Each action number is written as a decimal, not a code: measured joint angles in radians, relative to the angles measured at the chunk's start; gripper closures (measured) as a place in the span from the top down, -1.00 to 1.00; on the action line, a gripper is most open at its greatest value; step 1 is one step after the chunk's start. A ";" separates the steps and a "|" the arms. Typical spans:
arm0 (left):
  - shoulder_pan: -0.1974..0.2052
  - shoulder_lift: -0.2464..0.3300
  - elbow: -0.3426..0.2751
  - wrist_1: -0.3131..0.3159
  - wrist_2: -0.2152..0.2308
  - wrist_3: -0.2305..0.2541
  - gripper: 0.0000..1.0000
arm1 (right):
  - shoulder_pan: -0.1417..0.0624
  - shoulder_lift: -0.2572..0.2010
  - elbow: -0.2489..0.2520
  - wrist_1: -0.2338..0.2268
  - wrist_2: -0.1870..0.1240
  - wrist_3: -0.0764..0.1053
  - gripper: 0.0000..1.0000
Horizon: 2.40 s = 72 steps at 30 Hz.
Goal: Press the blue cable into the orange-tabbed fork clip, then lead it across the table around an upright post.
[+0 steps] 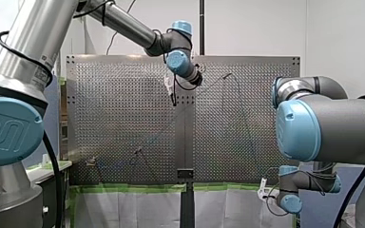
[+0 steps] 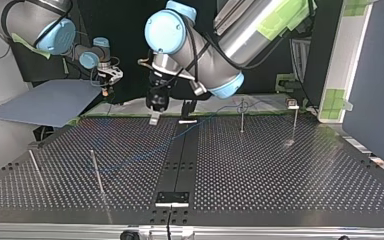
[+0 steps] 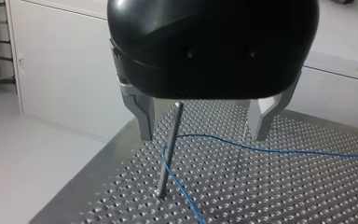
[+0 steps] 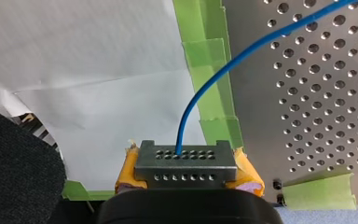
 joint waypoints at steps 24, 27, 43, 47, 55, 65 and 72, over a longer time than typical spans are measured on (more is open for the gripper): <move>0.114 0.000 -0.237 0.237 0.142 -0.032 1.00 | -0.001 0.000 -0.002 0.004 -0.002 -0.001 -1.00; 0.136 0.000 -0.266 0.266 0.168 -0.022 1.00 | -0.001 0.000 -0.002 0.005 -0.002 -0.001 -1.00; 0.156 0.000 -0.431 0.431 0.186 -0.005 1.00 | 0.000 0.000 -0.001 0.006 -0.002 -0.002 -1.00; 0.157 0.000 -0.469 0.469 0.186 -0.005 1.00 | 0.000 0.000 -0.001 0.006 -0.002 -0.002 -1.00; 0.157 0.000 -0.553 0.553 0.186 -0.005 1.00 | 0.000 0.000 -0.001 0.007 -0.002 -0.003 -1.00; 0.157 0.000 -0.657 0.657 0.186 -0.002 1.00 | 0.000 0.000 -0.002 0.008 -0.002 -0.003 -1.00; 0.157 0.000 -0.732 0.732 0.186 -0.001 1.00 | -0.001 0.000 -0.001 0.010 -0.007 -0.004 -1.00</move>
